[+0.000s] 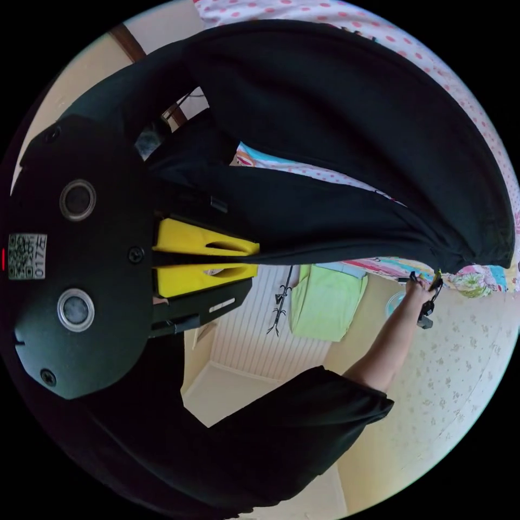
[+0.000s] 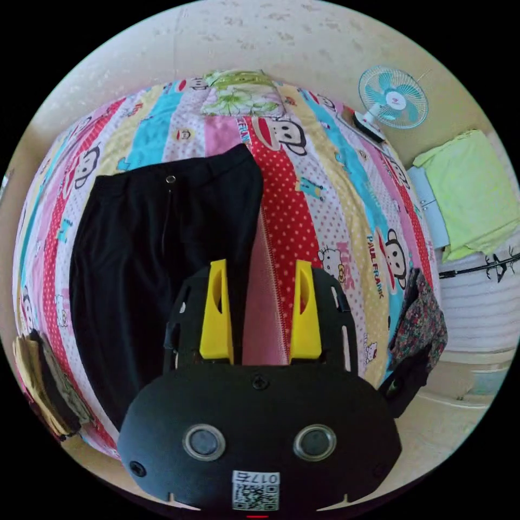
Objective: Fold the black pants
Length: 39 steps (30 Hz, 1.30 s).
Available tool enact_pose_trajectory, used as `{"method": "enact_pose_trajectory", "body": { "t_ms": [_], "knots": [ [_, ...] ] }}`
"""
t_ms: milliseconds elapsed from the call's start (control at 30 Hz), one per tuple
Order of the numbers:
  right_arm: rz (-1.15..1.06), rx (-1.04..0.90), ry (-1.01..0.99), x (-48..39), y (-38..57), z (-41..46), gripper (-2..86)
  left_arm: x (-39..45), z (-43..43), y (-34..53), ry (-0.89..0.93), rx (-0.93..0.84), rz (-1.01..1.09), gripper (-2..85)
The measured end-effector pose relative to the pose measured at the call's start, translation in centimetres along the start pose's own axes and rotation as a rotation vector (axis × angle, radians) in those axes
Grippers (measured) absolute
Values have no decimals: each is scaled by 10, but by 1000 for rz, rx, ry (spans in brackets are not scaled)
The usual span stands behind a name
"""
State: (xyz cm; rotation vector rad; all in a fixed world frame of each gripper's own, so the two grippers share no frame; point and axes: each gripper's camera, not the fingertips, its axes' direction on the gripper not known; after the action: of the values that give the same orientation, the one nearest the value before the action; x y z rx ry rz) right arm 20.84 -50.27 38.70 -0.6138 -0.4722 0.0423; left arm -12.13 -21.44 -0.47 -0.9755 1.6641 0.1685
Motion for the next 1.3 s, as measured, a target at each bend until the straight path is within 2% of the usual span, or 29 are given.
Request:
{"method": "enact_pose_trajectory", "body": {
  "t_ms": [67,133,167,233,400,500,567,667,800,867,1000,1133,1200,1300],
  "knots": [
    [-58,-21,-145,-11,3,14,128,-3,11,-4,16,-8,6,-9],
    [-58,-16,-119,-25,6,22,96,-1,18,-5,7,-12,20,-9],
    [-45,-16,-32,-36,7,26,53,-1,21,-4,1,-12,25,-8],
    [-98,21,-49,-57,10,24,32,-5,21,1,24,7,21,-8],
    [-137,89,-652,-103,22,21,24,-34,-7,39,57,180,-6,-7],
    [-108,1,-784,-123,35,47,30,-63,-17,51,-9,196,-104,-1],
    [-116,18,-855,-120,49,53,32,-87,-21,53,-179,156,-188,19],
    [-194,-27,-879,-100,77,52,51,-106,-29,54,-281,128,-247,57],
    [-475,-96,-847,-39,175,7,66,-99,-32,46,-374,57,-249,69],
    [-505,-110,-821,6,235,-12,72,-83,-36,36,-478,66,-223,70],
    [-398,-203,-815,115,382,-24,89,-58,-39,4,-471,128,-148,72],
    [-327,-332,-828,164,499,-8,99,-35,-19,-56,-572,109,-65,88],
    [-304,-383,-933,175,554,1,101,-22,-8,-82,-586,98,-2,95],
    [-212,-318,-1064,192,592,7,100,-20,9,-123,-482,61,13,101]
  ]
}}
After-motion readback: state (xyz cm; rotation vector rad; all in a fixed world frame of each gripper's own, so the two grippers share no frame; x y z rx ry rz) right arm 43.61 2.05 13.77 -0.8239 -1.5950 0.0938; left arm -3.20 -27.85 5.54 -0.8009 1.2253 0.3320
